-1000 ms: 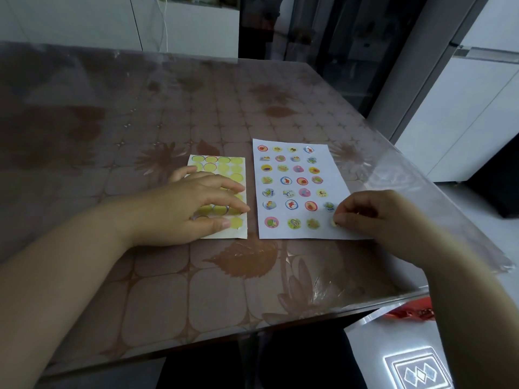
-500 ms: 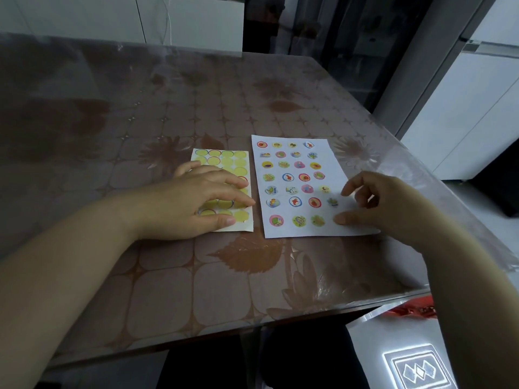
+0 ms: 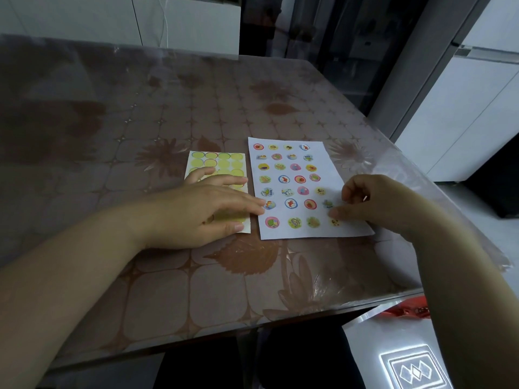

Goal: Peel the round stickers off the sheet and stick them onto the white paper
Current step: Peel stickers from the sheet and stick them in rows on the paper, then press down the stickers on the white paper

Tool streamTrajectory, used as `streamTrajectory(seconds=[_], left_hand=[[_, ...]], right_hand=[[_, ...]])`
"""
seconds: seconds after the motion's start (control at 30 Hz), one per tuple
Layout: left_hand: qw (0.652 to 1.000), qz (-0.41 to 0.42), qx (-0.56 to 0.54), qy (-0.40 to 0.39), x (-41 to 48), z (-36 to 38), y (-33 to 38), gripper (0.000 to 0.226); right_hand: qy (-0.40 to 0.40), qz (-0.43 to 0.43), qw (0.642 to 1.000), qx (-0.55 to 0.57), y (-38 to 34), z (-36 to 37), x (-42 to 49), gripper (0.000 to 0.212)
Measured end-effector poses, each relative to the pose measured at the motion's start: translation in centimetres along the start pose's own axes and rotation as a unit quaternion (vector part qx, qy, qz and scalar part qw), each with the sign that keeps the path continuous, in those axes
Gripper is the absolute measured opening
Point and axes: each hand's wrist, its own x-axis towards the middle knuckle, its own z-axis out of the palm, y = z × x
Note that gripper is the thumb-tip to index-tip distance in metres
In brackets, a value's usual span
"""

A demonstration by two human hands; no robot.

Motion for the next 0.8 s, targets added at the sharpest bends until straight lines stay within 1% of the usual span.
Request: streamTrajectory(seconds=[0.2,0.37,0.4,0.5,0.57,0.6,0.67,0.73,0.8], left_hand=[[1.000,0.004,-0.005,0.001,-0.1,0.0,0.1,0.058],[1.000,0.011,-0.020,0.015,-0.2,0.1,0.2,0.054],[0.999,0.015,-0.024,0.019,-0.2,0.1,0.2,0.052],[0.999,0.031,-0.025,0.036,-0.1,0.1,0.3,0.044],[0.998,0.045,-0.020,0.049,0.0,0.2,0.3,0.040],[0.997,0.050,-0.016,0.055,0.0,0.2,0.2,0.038],[0.997,0.047,-0.012,0.063,0.0,0.2,0.2,0.038],[0.997,0.021,-0.009,0.076,0.2,0.1,0.0,0.042],[0.994,-0.017,0.004,0.109,0.5,0.1,-0.2,0.047]], right_hand=[[0.008,-0.017,1.000,0.016,0.1,0.3,-0.3,0.022],[0.012,-0.037,0.998,0.054,0.6,-0.1,-1.1,0.015],[0.018,-0.043,0.998,0.047,0.4,-0.4,-1.2,0.015],[0.048,-0.096,0.994,-0.020,-0.7,-1.0,-1.0,0.018],[0.037,-0.150,0.986,-0.067,-2.2,-1.2,-0.5,0.012],[0.024,-0.181,0.979,-0.095,-3.1,-1.2,0.0,0.013],[-0.003,-0.229,0.963,-0.146,-4.4,-0.9,1.7,0.023],[-0.020,-0.244,0.949,-0.199,-5.5,-0.2,4.1,0.034],[-0.037,-0.257,0.933,-0.250,-6.2,0.7,6.4,0.041]])
